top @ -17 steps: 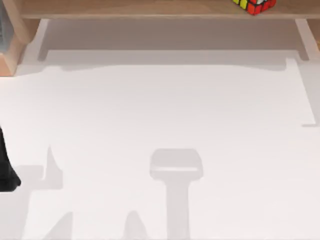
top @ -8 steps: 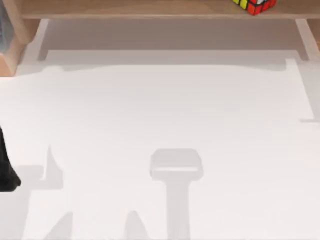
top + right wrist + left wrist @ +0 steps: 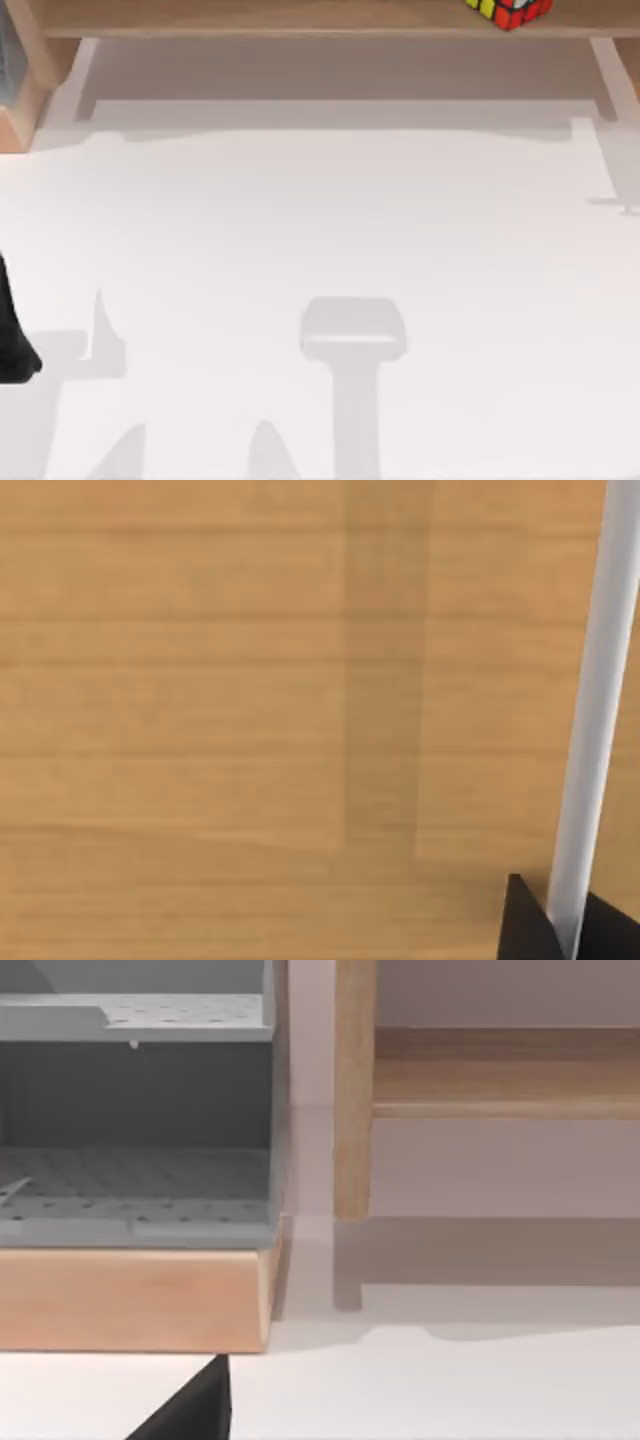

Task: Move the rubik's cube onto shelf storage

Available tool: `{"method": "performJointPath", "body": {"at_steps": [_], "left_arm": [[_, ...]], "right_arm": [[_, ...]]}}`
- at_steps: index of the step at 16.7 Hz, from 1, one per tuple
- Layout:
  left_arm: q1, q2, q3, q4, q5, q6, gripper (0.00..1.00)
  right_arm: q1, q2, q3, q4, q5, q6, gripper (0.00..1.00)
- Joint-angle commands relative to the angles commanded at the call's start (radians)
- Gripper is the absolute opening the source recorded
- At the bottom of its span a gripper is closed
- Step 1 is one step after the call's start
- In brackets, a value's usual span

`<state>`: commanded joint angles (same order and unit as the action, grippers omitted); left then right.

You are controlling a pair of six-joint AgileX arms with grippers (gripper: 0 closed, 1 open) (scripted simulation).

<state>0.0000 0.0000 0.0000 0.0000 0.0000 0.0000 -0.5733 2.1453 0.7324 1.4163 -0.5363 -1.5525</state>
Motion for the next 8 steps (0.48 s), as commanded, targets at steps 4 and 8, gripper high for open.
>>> {"method": "performJointPath", "body": {"at_steps": [4, 8], "left_arm": [[0.000, 0.000, 0.000, 0.000, 0.000, 0.000, 1.00], [0.000, 0.000, 0.000, 0.000, 0.000, 0.000, 1.00]], "right_arm": [[-0.004, -0.001, -0.001, -0.003, 0.000, 0.001, 0.00], [0.039, 0.047, 0.116, -0.063, 0.031, -0.004, 0.00]]}}
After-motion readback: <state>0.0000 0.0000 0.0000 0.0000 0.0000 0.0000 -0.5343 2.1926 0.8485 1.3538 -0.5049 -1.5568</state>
